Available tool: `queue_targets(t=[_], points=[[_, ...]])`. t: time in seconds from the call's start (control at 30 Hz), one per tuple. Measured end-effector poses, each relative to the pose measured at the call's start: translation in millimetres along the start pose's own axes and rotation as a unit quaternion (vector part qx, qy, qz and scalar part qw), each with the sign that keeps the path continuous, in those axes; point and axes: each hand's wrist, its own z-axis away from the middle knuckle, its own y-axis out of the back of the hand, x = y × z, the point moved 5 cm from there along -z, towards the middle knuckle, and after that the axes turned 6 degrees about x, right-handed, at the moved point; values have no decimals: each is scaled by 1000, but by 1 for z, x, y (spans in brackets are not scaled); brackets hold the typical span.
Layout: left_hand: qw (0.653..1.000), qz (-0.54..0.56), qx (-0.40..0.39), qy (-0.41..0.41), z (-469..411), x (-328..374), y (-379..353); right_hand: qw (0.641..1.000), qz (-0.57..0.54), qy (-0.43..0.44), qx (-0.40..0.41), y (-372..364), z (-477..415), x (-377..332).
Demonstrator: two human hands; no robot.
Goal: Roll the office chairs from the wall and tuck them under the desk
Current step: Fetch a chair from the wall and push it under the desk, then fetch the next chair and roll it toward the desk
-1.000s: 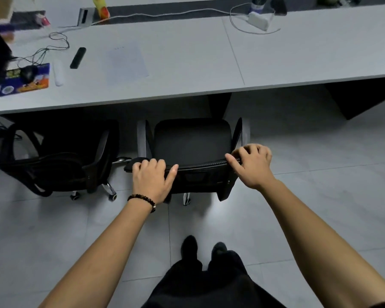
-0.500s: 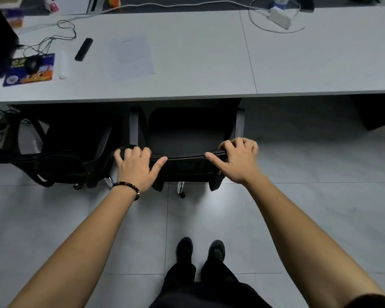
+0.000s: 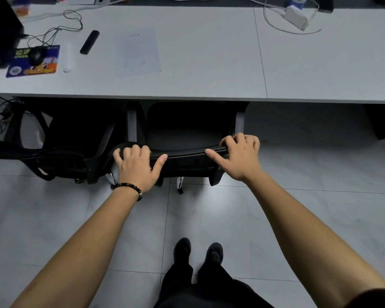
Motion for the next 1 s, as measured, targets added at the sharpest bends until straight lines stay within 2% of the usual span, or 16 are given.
queue_targets(t=[0.37,0.5,0.6,0.67,0.73,0.8,0.9,0.93,1.0], points=[[1000,26,1,5,0,-7,0,1000,12,1,-14,-1,3,-6],[998,38,-44,2,-11,-16,7,999,26,-22,-42,3,2,-17],[989,126,-81,-8,-15,-24,15,995,36,-61,-75,2,7,-25],[975,209,-50,-47,-4,-33,30,995,4,-88,-51,6,26,-33],[953,298,-30,-49,21,-48,45,989,-76,-128,-6,11,61,-45],[921,383,-75,1,54,-69,41,963,-167,-211,24,6,113,-57],[860,453,-207,110,101,-96,14,909,-228,-346,49,-16,210,-76],[845,453,-257,121,114,-99,4,890,-232,-390,52,-23,245,-82],[836,425,-336,87,134,-100,-11,854,-237,-461,49,-32,314,-96]])
